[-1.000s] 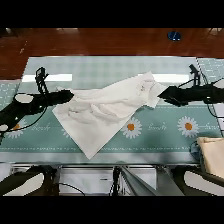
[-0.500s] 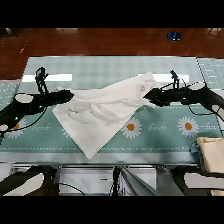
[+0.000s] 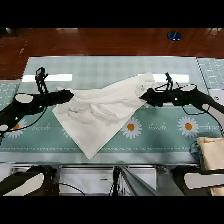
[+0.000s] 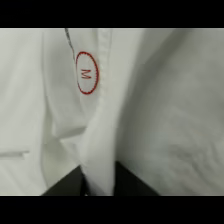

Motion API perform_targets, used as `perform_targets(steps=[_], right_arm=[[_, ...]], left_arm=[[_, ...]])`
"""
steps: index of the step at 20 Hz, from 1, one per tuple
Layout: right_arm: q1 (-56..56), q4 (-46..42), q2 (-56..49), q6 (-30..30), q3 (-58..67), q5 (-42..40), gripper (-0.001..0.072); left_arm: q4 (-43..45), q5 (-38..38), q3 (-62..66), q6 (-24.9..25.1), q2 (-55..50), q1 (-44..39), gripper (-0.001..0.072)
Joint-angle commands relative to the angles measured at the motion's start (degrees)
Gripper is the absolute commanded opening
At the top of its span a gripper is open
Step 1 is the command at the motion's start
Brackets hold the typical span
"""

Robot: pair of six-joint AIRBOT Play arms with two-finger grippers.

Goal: Fold the shirts.

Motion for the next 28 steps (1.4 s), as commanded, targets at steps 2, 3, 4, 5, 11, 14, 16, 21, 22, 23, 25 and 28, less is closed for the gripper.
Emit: perform_targets(steps=[2, 3, 4, 5, 11, 14, 16, 21, 22, 23, 25, 28], right_arm=[[3.3, 5.8, 0.2, -4.0, 4.2, 3.6, 0.0025], [2.9, 5.7, 1.3, -4.1, 6.5, 6.3, 0.0025], [2.1, 5.7, 3.1, -4.0, 9.3, 8.9, 0.0025], [1.1, 5.7, 5.2, -3.7, 11.8, 10.8, 0.0024], [-7.6, 4.9, 23.6, 4.4, 25.5, 14.1, 0.0024], [-11.7, 4.9, 32.8, 8.3, 30.8, 14.9, 0.0023], [-13.4, 4.9, 37.5, 10.1, 33.7, 17.5, 0.0023], [-14.6, 4.7, 46.9, 16.0, 41.2, 21.4, 0.0023], [-14.6, 4.0, 48.4, 18.1, 43.1, 23.3, 0.0023], [-14.6, 1.8, 50.0, 21.1, 45.0, 25.5, 0.0023], [-14.6, -4.5, 52.8, 26.7, 47.8, 30.8, 0.0023], [-14.5, -14.6, 56.3, 32.0, 51.1, 40.9, 0.0023]], left_arm=[[0.0, 0.7, 0.4, 0.0, 0.0, 0.5, 0.0032], [0.0, -0.1, 1.2, 0.0, 0.1, 1.1, 0.0032], [0.1, -1.4, 2.6, 0.0, 0.5, 2.1, 0.0032], [0.1, -3.1, 4.2, 0.4, 1.2, 3.3, 0.0031], [0.1, -14.5, 23.1, 5.1, 14.2, 12.8, 0.0029], [0.1, -15.6, 37.0, 4.9, 23.3, 14.8, 0.0029], [0.1, -15.9, 46.2, 3.5, 27.2, 14.7, 0.0029], [0.8, -21.7, 64.7, -6.3, 33.3, 14.7, 0.0029], [2.2, -26.0, 67.7, -10.9, 34.2, 14.7, 0.0029], [4.1, -31.5, 70.0, -15.8, 35.1, 14.7, 0.0029], [9.2, -44.7, 72.8, -24.1, 36.9, 14.7, 0.0029], [16.0, -62.6, 73.1, -31.5, 39.8, 14.7, 0.0029]])
